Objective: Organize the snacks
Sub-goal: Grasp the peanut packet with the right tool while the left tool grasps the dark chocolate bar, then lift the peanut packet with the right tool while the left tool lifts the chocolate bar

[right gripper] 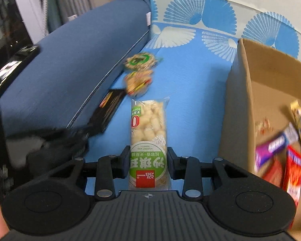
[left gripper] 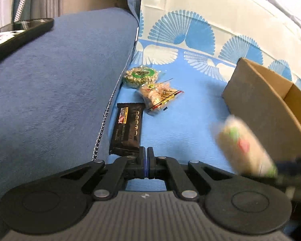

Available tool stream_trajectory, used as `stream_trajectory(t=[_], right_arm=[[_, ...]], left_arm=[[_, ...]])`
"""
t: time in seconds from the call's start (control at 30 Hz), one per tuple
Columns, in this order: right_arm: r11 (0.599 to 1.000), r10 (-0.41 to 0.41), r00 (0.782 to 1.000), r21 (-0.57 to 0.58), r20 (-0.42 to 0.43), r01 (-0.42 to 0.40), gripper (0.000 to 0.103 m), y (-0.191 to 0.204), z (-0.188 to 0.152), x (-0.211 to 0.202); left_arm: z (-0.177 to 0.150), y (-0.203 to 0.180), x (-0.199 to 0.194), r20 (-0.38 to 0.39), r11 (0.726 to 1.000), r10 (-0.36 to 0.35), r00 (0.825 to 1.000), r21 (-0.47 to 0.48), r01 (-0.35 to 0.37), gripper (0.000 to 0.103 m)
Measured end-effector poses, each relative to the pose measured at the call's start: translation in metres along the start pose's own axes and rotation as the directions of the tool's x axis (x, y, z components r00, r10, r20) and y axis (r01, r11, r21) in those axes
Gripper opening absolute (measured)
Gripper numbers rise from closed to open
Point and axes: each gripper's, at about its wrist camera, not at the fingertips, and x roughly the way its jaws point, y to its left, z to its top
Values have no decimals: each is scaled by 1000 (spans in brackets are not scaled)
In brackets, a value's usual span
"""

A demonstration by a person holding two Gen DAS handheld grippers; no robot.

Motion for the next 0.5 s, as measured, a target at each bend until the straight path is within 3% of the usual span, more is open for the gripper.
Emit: stream_trajectory(t=[0.07, 0.23, 0.5], right_arm=[[1000, 6, 1000, -11, 15, -6, 38, 6, -19, -3], [999, -9, 1000, 45, -2, 9, 38, 6, -41, 11], [995, -43, 998, 90, -45, 47, 38, -2, -46, 31]], left_arm=[[1, 1, -2, 13, 1000, 16, 1000, -9, -16, 0], [3, -10, 9, 1, 994, 108, 994, 33, -108, 34], [18, -33, 54, 17, 960, 233, 972, 154, -232, 60]])
